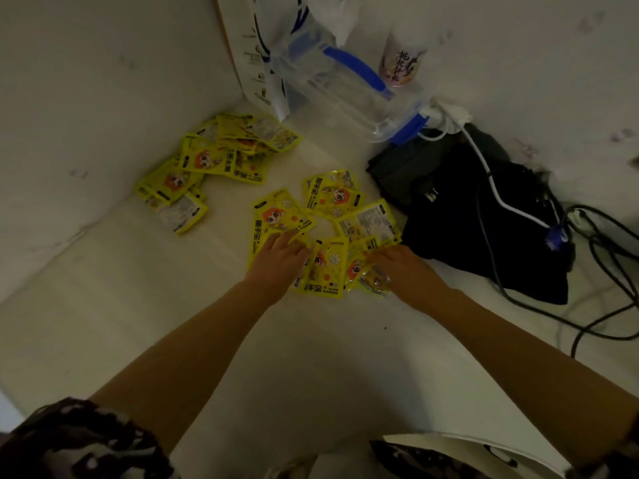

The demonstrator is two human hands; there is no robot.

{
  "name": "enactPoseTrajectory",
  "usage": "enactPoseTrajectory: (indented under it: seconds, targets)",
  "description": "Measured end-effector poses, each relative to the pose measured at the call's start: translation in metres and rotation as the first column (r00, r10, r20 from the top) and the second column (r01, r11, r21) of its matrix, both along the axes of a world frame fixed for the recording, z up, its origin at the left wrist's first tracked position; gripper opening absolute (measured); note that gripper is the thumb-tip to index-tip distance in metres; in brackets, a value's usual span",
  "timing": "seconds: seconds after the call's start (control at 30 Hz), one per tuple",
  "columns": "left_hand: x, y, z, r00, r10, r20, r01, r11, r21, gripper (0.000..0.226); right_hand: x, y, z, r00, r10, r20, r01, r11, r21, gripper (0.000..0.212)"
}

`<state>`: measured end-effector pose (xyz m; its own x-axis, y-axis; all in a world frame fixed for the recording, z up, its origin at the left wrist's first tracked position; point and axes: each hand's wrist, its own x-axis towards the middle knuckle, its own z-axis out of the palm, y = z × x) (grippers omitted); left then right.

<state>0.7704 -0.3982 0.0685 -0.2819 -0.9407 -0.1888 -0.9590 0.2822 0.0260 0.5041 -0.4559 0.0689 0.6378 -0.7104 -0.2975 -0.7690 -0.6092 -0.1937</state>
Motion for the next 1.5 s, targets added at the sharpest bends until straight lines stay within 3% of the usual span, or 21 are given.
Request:
enactPoseTrajectory:
  seconds: [0.1, 0.23, 0.33, 0.43, 0.53, 0.63, 0.7, 0.77, 0.83, 0.87, 0.9, 1.03, 1.27, 1.5]
  targets:
    - [0.005, 0.009, -0.004, 0.999, -0.033, 0.012, 0.034, 0.996, -0.08, 0.056, -0.001, 0.0, 0.001, 1.0, -0.008, 0.007, 0.009, 0.999, -0.046, 0.034]
    - [0.011, 0.02, -0.006, 1.0, 0.005, -0.029, -0.009, 0.992, -0.13, 0.059, 0.0, 0.001, 0.007, 0.997, -0.059, -0.055, 0.055, 0.996, -0.07, 0.032]
    - [0.014, 0.029, -0.004, 0.99, 0.105, -0.096, -0.109, 0.994, -0.031, 0.048, 0.002, 0.002, 0.019, 0.995, -0.049, -0.089, 0.042, 0.996, -0.079, 0.03]
    - [0.02, 0.035, 0.003, 0.903, 0.376, -0.21, -0.351, 0.925, 0.147, 0.029, 0.002, 0.001, 0.026, 0.987, -0.044, -0.158, 0.049, 0.998, 0.028, 0.024]
    - [0.03, 0.036, 0.011, 0.69, 0.658, -0.301, -0.587, 0.752, 0.3, 0.029, 0.003, 0.003, 0.029, 0.973, -0.222, -0.057, 0.229, 0.923, 0.309, 0.022]
    - [0.034, 0.025, 0.026, 0.318, 0.816, -0.483, -0.737, 0.533, 0.416, 0.032, 0.012, 0.006, 0.024, 0.877, -0.461, 0.133, 0.344, 0.797, 0.496, 0.022]
    - [0.035, 0.01, 0.032, 0.097, 0.833, -0.545, -0.784, 0.402, 0.473, 0.033, 0.026, 0.005, 0.025, 0.848, -0.507, 0.157, 0.35, 0.757, 0.552, 0.032]
    - [0.036, -0.007, 0.03, -0.083, 0.816, -0.571, -0.787, 0.298, 0.54, 0.03, 0.042, 0.004, 0.027, 0.757, -0.632, 0.166, 0.403, 0.652, 0.642, 0.01]
    - [0.036, -0.025, 0.025, -0.216, 0.79, -0.573, -0.76, 0.232, 0.607, 0.028, 0.058, 0.002, 0.03, 0.642, -0.746, 0.177, 0.435, 0.545, 0.717, 0.03]
    - [0.036, -0.033, 0.022, -0.253, 0.784, -0.567, -0.752, 0.209, 0.625, 0.028, 0.063, 0.001, 0.025, 0.601, -0.782, 0.164, 0.467, 0.511, 0.722, 0.026]
    - [0.035, -0.04, 0.019, -0.28, 0.78, -0.56, -0.751, 0.185, 0.634, 0.03, 0.069, 0.001, 0.024, 0.564, -0.81, 0.16, 0.488, 0.484, 0.726, 0.012]
    - [0.029, -0.064, 0.015, -0.366, 0.767, -0.527, -0.736, 0.108, 0.668, 0.052, 0.083, 0.002, 0.009, 0.478, -0.871, 0.114, 0.572, 0.407, 0.712, 0.031]
    - [0.02, -0.09, 0.013, -0.409, 0.751, -0.519, -0.67, 0.139, 0.729, 0.052, 0.096, -0.011, -0.002, 0.33, -0.942, 0.065, 0.628, 0.271, 0.729, 0.026]
    - [0.02, -0.09, 0.001, -0.379, 0.759, -0.529, -0.657, 0.181, 0.731, 0.036, 0.108, -0.017, -0.013, 0.376, -0.926, 0.03, 0.653, 0.287, 0.701, 0.035]
